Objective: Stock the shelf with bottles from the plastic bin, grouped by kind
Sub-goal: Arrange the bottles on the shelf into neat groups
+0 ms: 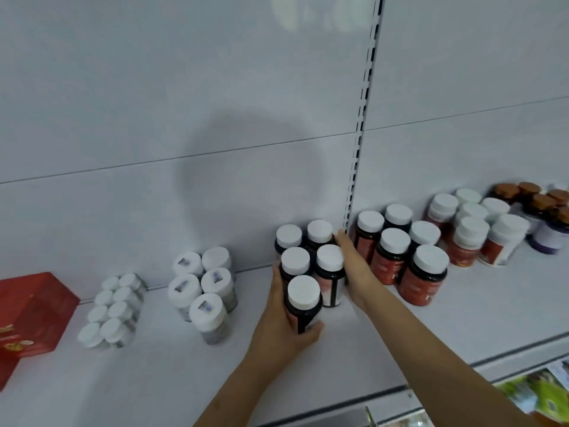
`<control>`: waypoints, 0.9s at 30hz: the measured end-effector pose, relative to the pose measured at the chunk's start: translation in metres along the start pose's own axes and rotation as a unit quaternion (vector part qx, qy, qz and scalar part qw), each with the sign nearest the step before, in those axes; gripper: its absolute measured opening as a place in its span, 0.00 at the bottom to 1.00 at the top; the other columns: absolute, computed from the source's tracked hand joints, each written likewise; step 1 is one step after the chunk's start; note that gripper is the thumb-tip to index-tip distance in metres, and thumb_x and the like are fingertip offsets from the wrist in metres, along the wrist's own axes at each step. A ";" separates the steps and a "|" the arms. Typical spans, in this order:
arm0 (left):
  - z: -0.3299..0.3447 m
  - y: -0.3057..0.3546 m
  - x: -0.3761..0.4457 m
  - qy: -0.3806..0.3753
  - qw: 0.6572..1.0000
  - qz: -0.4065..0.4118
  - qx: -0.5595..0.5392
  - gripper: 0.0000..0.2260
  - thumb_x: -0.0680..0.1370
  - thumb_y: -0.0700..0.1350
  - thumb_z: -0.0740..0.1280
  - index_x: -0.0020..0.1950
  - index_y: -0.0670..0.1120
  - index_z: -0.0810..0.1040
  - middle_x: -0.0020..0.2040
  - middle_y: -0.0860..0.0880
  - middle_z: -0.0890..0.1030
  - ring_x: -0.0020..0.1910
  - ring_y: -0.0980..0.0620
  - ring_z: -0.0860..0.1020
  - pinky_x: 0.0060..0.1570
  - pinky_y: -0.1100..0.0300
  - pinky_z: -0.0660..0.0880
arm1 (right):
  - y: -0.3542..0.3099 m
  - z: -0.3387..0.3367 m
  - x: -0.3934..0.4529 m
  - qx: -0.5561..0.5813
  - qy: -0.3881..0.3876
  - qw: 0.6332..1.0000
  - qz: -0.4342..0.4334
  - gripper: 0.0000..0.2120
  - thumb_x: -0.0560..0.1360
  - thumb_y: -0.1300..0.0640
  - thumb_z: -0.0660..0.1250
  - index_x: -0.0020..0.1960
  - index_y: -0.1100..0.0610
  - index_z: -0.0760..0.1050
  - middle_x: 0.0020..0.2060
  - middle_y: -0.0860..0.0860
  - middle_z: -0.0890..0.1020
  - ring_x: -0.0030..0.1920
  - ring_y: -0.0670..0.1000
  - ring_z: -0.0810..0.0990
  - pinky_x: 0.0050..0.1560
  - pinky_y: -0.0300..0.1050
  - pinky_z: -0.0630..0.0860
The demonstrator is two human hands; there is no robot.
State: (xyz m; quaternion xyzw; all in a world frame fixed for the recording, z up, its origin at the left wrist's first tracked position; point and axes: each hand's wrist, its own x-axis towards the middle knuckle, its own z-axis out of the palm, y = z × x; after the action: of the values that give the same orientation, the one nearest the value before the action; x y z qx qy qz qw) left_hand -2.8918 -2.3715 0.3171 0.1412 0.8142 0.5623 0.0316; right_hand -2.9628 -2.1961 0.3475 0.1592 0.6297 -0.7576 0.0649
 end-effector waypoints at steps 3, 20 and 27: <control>0.012 -0.002 0.004 0.025 0.999 -0.006 -0.019 0.55 0.68 0.43 0.78 0.80 0.55 0.41 0.77 0.63 0.60 0.77 0.61 0.58 0.76 0.48 0.60 | -0.005 -0.005 0.003 0.035 -0.090 0.995 -0.009 0.24 0.80 0.36 0.53 0.64 0.49 0.78 0.57 0.47 0.84 0.59 0.47 0.81 0.63 0.49 0.74; 0.000 0.010 0.014 0.015 1.000 -0.016 0.012 0.60 0.65 0.34 0.80 0.80 0.51 0.37 0.80 0.56 0.53 0.79 0.56 0.52 0.77 0.44 0.56 | 0.045 -0.005 0.003 0.027 -0.077 0.985 -0.149 0.26 0.77 0.38 0.55 0.68 0.50 0.75 0.61 0.44 0.81 0.63 0.44 0.78 0.69 0.53 0.71; 0.000 0.009 0.014 0.018 0.999 -0.016 0.029 0.57 0.65 0.30 0.79 0.81 0.49 0.44 0.80 0.55 0.57 0.79 0.55 0.55 0.77 0.48 0.57 | 0.052 -0.008 0.000 0.006 -0.054 0.980 -0.193 0.28 0.79 0.40 0.51 0.73 0.52 0.70 0.67 0.45 0.77 0.68 0.43 0.74 0.72 0.52 0.68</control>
State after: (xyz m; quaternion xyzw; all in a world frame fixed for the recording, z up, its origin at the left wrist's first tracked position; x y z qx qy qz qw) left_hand -2.9033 -2.3645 0.3265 0.1185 0.8330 0.5400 0.0218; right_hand -2.9462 -2.1991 0.2975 -0.0060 0.6392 -0.7674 -0.0494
